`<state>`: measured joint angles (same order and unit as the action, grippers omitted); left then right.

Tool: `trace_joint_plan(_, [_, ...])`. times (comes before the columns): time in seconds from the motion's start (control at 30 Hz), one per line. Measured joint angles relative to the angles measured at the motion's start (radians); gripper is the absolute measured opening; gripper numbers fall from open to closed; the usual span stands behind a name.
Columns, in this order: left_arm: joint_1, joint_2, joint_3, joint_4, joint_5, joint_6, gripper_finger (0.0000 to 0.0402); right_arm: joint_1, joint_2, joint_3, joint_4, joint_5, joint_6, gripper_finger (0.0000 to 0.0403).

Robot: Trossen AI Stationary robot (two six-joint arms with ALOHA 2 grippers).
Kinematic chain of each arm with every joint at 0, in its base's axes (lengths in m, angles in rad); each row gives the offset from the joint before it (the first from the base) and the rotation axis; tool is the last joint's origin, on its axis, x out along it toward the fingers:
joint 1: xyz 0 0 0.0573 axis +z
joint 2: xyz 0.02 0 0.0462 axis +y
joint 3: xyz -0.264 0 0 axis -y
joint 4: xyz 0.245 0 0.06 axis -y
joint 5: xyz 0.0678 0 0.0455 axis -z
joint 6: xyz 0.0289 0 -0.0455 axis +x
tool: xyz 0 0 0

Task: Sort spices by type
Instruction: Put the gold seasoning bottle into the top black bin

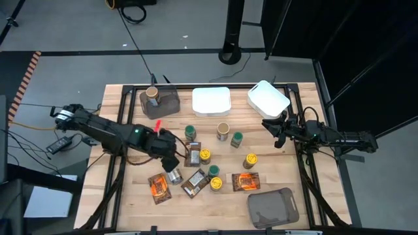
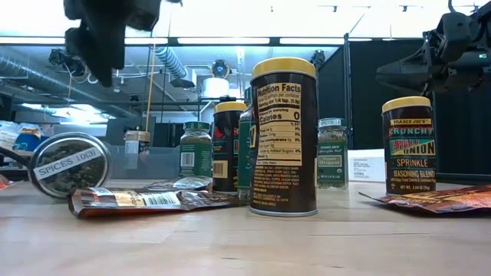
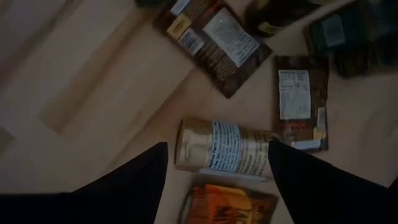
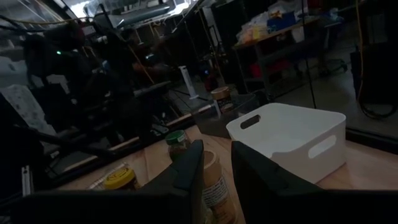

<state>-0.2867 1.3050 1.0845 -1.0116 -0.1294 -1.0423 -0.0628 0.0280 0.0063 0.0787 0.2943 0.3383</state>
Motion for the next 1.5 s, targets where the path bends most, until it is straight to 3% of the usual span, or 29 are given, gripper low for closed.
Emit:
trace_joint_plan(0.27, [-0.042,-0.182,-0.295,0.154,0.02,-0.353,0.0282,0.0,0.0,0.0,-0.001,0.0,0.0,0.0092])
trace_joint_plan(0.53, [-0.042,-0.212,-0.378,0.27,-0.005,-0.54,0.0282,0.0,0.0,0.0,0.002,0.0,0.0,0.0092])
trace_joint_plan(0.9, [-0.003,-0.199,-0.382,0.275,0.0,-0.092,0.0282,0.0,0.0,0.0,0.003,0.0,0.0,0.0092])
trace_joint_plan(1.03, [-0.001,-0.183,-0.327,0.329,0.086,0.289,0.0282,0.0,0.0,0.0,0.002,0.0,0.0,0.0092])
trace_joint_plan(1.23, [0.006,-0.075,-0.198,0.211,0.211,0.677,0.0282,0.0,0.0,0.0,0.002,0.0,0.0,0.0092])
trace_joint_plan(1.5, [-0.003,0.146,-0.099,0.057,0.232,1.226,0.0282,0.0,0.0,0.0,0.002,0.0,0.0,0.0092])
